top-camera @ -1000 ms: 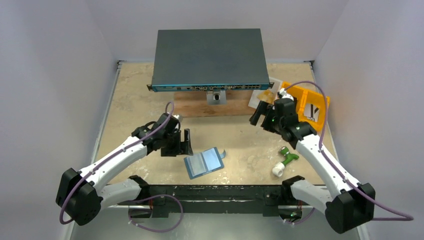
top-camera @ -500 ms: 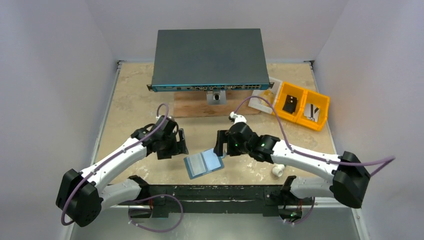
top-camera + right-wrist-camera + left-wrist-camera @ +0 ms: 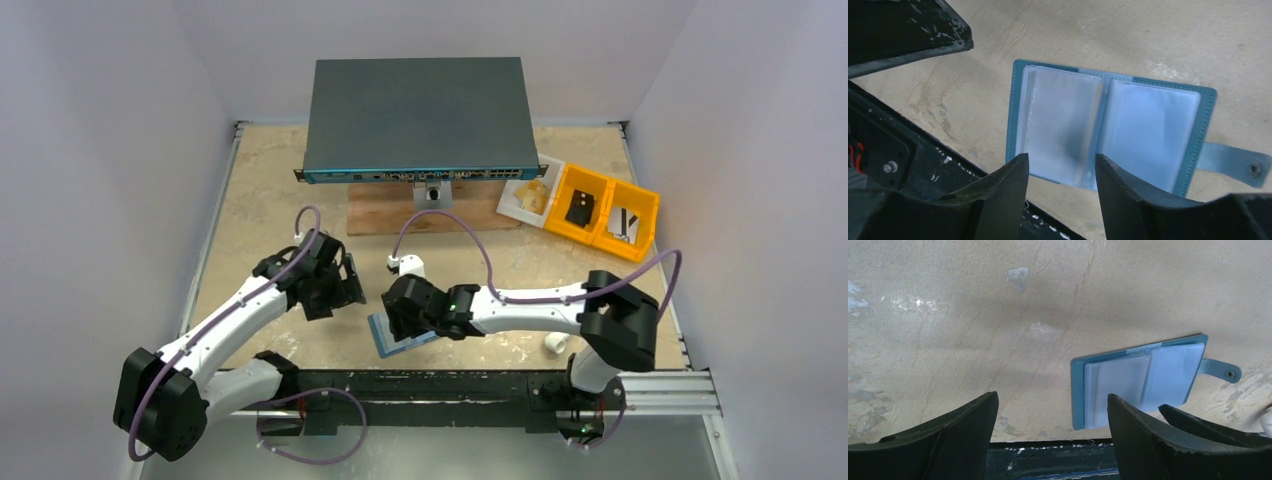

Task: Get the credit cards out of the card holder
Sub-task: Remove the credit card from the card holder.

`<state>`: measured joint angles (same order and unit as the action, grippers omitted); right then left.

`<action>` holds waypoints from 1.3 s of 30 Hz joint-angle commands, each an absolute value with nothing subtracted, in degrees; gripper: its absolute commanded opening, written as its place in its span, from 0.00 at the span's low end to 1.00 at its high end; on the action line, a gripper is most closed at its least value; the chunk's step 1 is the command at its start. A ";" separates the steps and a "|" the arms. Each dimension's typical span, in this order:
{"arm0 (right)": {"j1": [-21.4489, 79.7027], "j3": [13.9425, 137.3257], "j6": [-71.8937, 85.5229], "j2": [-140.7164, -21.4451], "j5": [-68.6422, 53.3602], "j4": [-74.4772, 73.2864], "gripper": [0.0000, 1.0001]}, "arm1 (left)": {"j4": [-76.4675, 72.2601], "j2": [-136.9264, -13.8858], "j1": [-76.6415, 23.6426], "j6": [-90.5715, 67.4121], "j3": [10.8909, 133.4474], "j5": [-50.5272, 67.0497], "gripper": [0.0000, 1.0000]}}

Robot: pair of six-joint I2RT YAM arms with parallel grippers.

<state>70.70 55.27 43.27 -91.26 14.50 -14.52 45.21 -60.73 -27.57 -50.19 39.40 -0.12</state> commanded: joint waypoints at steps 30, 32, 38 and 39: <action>74.44 63.90 46.46 -106.86 19.45 -19.85 0.42 | 40.87 -61.22 -25.20 -45.92 36.17 7.88 0.75; 74.36 63.52 46.87 -107.12 18.73 -19.42 0.35 | 39.85 -61.66 -25.22 -45.81 35.75 9.13 0.73; 73.41 61.48 48.41 -106.48 15.87 -17.61 0.14 | 38.11 -62.64 -25.35 -45.03 34.93 11.94 0.63; 73.08 60.85 48.69 -106.13 15.21 -16.86 0.12 | 38.00 -62.72 -25.47 -45.00 34.91 12.17 0.61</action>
